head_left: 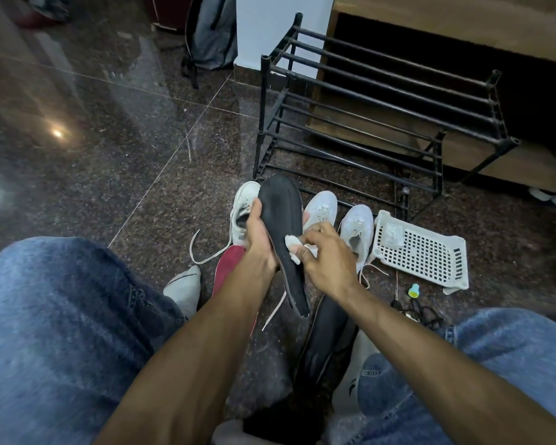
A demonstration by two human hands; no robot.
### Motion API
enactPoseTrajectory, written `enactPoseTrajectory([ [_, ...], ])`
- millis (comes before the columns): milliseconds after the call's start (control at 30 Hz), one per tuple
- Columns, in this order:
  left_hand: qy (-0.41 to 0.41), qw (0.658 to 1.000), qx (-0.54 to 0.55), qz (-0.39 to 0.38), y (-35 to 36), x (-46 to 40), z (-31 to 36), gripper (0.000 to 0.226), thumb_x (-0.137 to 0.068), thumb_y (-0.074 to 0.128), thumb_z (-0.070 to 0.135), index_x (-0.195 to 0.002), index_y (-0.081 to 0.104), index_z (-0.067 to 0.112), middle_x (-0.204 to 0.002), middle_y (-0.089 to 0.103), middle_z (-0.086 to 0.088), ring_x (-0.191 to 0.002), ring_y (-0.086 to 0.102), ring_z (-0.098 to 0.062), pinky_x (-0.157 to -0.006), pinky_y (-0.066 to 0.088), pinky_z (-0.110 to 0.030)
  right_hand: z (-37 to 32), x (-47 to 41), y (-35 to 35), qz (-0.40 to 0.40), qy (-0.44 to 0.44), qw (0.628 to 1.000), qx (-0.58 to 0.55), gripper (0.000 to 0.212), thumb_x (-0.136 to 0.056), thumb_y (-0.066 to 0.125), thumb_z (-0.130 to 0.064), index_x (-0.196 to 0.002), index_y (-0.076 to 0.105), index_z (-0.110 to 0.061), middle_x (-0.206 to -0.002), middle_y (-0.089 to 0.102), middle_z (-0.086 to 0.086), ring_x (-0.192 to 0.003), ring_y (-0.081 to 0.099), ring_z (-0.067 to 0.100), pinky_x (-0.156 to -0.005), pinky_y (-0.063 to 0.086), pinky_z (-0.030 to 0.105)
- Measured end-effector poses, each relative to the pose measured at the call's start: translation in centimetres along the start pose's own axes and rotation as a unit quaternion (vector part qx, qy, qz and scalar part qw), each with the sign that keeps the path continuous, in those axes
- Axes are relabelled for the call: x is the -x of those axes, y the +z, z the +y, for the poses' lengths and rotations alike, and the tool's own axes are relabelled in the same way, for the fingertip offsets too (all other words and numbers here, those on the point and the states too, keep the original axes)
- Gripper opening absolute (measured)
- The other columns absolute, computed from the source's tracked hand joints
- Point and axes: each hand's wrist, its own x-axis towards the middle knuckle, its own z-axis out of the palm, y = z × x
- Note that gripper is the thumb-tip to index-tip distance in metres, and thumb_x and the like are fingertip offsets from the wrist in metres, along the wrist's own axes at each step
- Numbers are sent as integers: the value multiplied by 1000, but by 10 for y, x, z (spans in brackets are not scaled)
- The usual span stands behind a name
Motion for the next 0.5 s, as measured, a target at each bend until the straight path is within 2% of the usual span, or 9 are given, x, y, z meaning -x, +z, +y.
enactPoseTrajectory([
  [67,16,999,-17,37,3,-2,0,81,-87,48,65,-131,54,-2,-122,59,-25,-101,59,-37,-105,43,-47,-3,-4,7,-11,51,997,-51,17,-90,67,-32,-88,68,-16,-99,56,-4,-87,61,20,-70,41,29],
  [167,-9,999,-41,16,-8,0,-1,91,-80,51,74,-135,53,2,-125,57,-21,-98,60,-34,-100,45,-46,-4,-8,13,3,106,992,-63,16,-88,69,-31,-82,68,-16,-101,61,-2,-86,63,21,-70,39,27],
  [200,-25,998,-53,-1,-10,5,-4,89,-81,50,74,-134,55,3,-124,59,-19,-100,62,-33,-99,48,-45,-3,-10,14,19,125,990,-65,15,-87,70,-29,-81,68,-16,-103,63,0,-87,63,21,-71,40,26],
  [267,-47,995,-85,-30,-17,13,-12,75,-87,46,69,-125,62,7,-113,67,-17,-95,68,-31,-86,56,-43,0,-17,13,47,163,981,-93,16,-87,70,-27,-75,66,-17,-98,67,1,-83,63,18,-72,44,25],
  [333,-83,990,-101,-53,-24,21,-22,63,-89,48,63,-116,67,10,-104,71,-16,-87,71,-30,-73,60,-45,3,-22,11,36,199,971,-128,22,-87,70,-32,-70,63,-19,-79,69,-2,-63,65,15,-62,53,25],
  [367,-101,988,-102,-58,-26,24,-26,60,-89,50,60,-116,67,10,-105,71,-15,-87,71,-30,-71,60,-47,4,-22,10,7,204,971,-122,22,-87,69,-38,-72,65,-22,-75,68,-4,-58,65,14,-58,55,26],
  [433,-122,986,-98,-66,-31,23,-32,57,-89,51,56,-119,65,11,-106,71,-13,-87,71,-28,-67,60,-47,10,-20,10,-56,150,987,-21,16,-88,65,-45,-86,70,-30,-90,66,-8,-75,68,16,-69,53,29],
  [500,-127,987,-84,-56,-31,21,-34,52,-91,48,54,-113,67,11,-96,73,-9,-79,71,-24,-65,60,-42,9,-12,7,-77,66,992,80,16,-91,62,-39,-103,70,-32,-102,60,-10,-97,61,16,-74,43,29],
])
